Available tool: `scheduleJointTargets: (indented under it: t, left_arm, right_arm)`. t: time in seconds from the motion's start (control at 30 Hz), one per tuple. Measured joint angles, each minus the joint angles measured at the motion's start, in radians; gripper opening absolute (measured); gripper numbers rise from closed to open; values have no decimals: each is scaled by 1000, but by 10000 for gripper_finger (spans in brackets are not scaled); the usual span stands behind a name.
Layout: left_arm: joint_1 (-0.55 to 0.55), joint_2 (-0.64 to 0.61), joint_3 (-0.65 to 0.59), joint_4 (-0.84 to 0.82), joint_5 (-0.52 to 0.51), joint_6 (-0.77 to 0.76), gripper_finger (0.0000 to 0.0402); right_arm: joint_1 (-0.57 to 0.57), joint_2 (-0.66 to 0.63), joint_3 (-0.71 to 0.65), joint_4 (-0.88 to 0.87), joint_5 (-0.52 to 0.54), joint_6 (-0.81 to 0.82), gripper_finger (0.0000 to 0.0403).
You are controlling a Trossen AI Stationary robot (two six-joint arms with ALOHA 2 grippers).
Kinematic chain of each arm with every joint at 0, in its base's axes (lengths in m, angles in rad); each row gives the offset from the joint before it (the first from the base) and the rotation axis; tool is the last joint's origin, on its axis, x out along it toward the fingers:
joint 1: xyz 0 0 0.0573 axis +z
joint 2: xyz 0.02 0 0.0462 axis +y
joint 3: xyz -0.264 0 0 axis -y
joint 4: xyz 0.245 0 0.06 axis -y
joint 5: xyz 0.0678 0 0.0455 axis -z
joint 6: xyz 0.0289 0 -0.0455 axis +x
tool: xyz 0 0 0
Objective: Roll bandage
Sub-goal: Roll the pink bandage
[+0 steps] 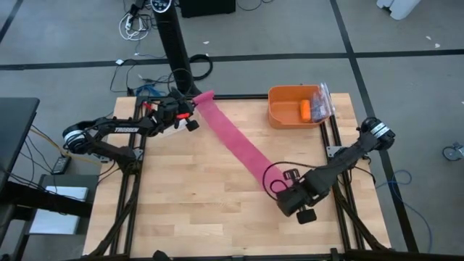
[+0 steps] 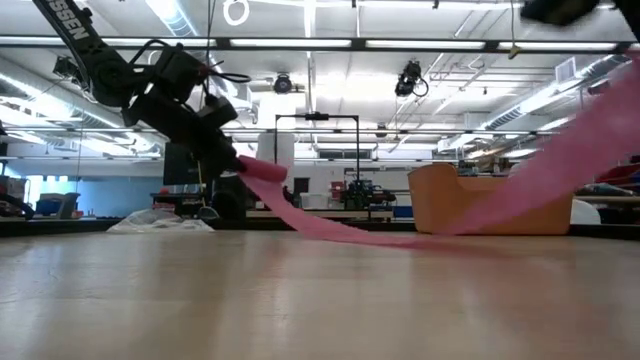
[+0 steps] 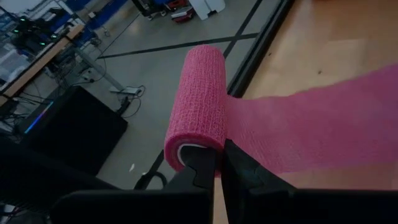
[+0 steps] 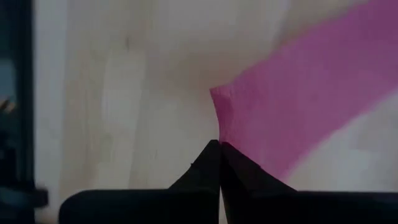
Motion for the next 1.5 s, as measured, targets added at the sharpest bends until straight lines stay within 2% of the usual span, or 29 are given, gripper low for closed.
scheduleJointTargets:
  t: [0.17, 0.37, 0.5, 0.67, 0.93, 1.33, 1.43, 1.5]
  left_arm:
    - [2, 0, 0, -23, 31, 19, 14]
    - [-24, 0, 0, -48, 78, 22, 14]
    - [-62, 1, 0, -87, 101, 21, 14]
    - [-135, 1, 0, -104, 123, -4, 14]
    - [-266, 34, 0, -105, 133, -71, 14]
    - [-457, 216, 2, 146, 161, -190, 14]
    - [-512, 224, 17, 157, 163, -217, 14]
    - [-549, 224, 37, 160, 182, -237, 14]
  right_arm:
    - [24, 6, 300, -184, 223, 34, 1]
    - [17, 6, 574, -257, 496, -53, 1]
    - [-12, 6, 695, -252, 641, -167, 1]
    - [-80, 7, 782, -187, 762, -358, 0]
    - [-192, 7, 854, 116, 932, -748, 0]
    - [-273, 6, 881, 964, 1130, -1578, 0]
    - [-299, 6, 882, 1086, 1141, -1708, 0]
    - [-320, 6, 882, 1101, 1139, -1722, 0]
